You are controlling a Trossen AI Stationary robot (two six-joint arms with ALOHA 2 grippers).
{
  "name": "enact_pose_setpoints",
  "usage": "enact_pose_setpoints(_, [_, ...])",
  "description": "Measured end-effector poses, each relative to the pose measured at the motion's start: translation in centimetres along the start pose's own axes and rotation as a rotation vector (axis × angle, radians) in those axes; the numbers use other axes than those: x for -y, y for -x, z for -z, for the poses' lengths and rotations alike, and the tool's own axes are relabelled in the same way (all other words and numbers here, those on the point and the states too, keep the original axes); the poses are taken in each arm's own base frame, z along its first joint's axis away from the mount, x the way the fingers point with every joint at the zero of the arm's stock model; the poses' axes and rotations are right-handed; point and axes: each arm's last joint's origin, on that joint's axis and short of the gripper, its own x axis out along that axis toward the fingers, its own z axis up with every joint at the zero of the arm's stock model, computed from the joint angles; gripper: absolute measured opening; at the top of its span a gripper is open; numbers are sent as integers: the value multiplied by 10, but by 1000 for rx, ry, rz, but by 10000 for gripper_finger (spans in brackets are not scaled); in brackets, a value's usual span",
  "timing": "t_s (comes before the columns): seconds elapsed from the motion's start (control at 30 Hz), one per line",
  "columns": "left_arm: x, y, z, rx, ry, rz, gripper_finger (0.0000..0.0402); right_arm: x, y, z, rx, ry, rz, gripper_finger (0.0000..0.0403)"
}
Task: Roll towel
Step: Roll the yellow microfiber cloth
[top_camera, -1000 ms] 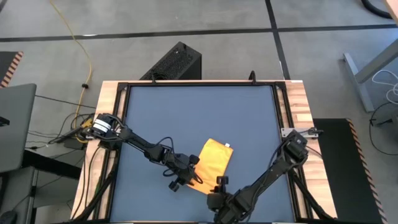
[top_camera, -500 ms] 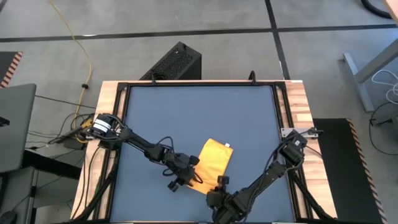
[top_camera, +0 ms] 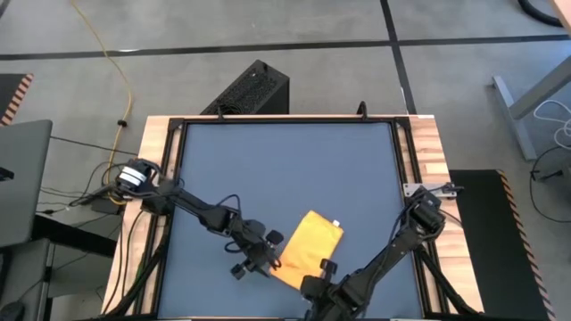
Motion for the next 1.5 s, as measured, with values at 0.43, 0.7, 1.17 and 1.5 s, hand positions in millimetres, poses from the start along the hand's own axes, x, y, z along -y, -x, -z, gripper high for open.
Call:
enact_pose_setpoints(0.43, [31, -18, 0, -56, -223, -141, 129, 0, 4, 16, -9, -225, -25, 21])
enact_pose_setpoints(0.7, [28, -28, 8, -69, -252, -221, 159, 0, 2, 16, 12, -232, -30, 21])
enact_pose_setpoints(1.17, [18, -43, 23, -101, -231, -422, 202, -1, 2, 15, 12, -247, -36, 23])
enact_pose_setpoints(1.5, [7, -39, 27, -109, -101, -425, 61, -1, 3, 17, -9, -309, -38, 26])
